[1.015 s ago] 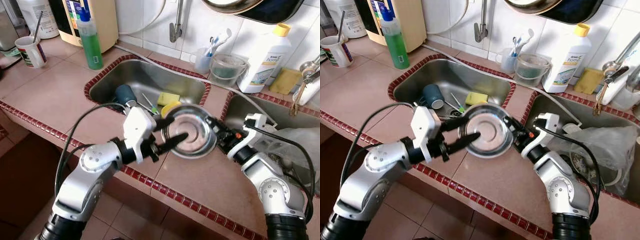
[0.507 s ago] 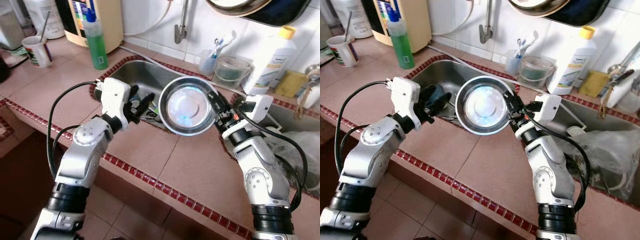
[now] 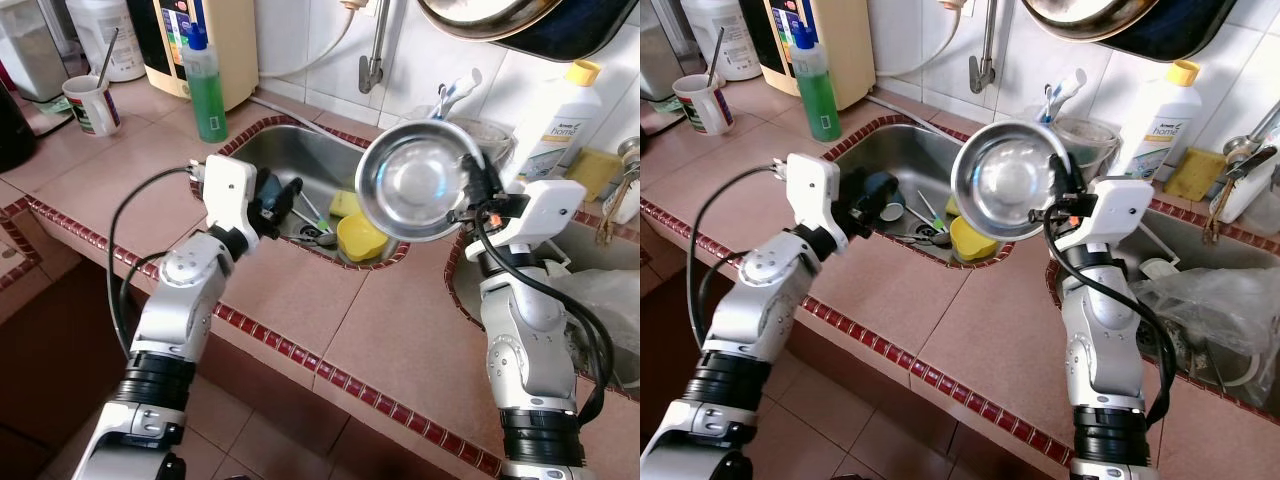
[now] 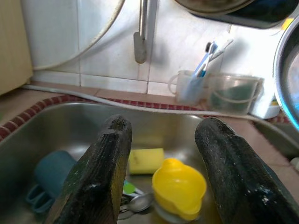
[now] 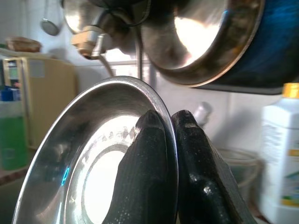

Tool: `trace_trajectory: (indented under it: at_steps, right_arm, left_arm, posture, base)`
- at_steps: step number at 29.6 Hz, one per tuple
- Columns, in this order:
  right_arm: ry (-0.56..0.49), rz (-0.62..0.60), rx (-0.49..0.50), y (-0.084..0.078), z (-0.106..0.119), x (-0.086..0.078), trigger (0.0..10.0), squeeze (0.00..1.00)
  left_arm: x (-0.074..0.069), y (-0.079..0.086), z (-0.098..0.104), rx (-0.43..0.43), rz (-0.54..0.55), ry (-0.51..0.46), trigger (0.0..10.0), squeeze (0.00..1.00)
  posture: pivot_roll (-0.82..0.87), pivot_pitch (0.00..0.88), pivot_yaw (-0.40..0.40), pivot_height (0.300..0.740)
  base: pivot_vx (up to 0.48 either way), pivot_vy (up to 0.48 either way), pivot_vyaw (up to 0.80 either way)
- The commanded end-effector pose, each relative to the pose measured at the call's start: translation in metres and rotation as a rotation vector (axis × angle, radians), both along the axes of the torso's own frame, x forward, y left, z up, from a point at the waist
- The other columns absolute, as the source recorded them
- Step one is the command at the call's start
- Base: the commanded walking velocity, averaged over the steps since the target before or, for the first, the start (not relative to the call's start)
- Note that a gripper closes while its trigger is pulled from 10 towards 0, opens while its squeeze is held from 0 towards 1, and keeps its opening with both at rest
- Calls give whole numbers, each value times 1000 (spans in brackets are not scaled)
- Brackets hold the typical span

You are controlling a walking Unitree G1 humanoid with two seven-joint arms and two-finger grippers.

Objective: Kitchen organization

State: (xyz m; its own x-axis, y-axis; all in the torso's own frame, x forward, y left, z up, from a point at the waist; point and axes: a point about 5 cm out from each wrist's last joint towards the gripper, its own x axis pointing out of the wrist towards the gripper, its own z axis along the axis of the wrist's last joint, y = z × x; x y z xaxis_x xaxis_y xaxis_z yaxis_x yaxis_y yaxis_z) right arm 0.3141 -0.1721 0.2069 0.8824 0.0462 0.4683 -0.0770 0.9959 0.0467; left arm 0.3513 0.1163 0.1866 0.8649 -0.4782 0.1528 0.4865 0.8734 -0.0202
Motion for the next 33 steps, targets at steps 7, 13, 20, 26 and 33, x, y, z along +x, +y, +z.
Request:
trace_trajectory:
  at_steps: [7,13,20,26,33]
  right_arm:
    - [3,-69,-43,-1,-6,-3,10000,0]
    - [19,-96,-104,4,-10,-1,10000,0]
    - [27,-106,-133,7,-12,1,10000,0]
    - [28,-111,-138,7,-12,2,10000,0]
    - [35,-102,-142,9,-13,3,10000,0]
  left_arm:
    - [5,-3,1,-43,-5,8,10000,0]
    - [5,-3,1,-26,-19,-2,10000,0]
    - [5,-3,-2,-24,-7,10,10000,0]
    - [5,-3,-3,-22,-5,9,10000,0]
    - [4,-3,-2,-19,-9,8,10000,0]
  posture:
    - [74,0,-18,740]
    - [77,0,-25,740]
    - [83,0,-31,740]
    - [84,0,-31,740]
    - [87,0,-31,740]
  base:
    - [0,77,0]
    - [0,309,0]
    - [0,340,0]
    - [0,366,0]
    - [0,368,-173]
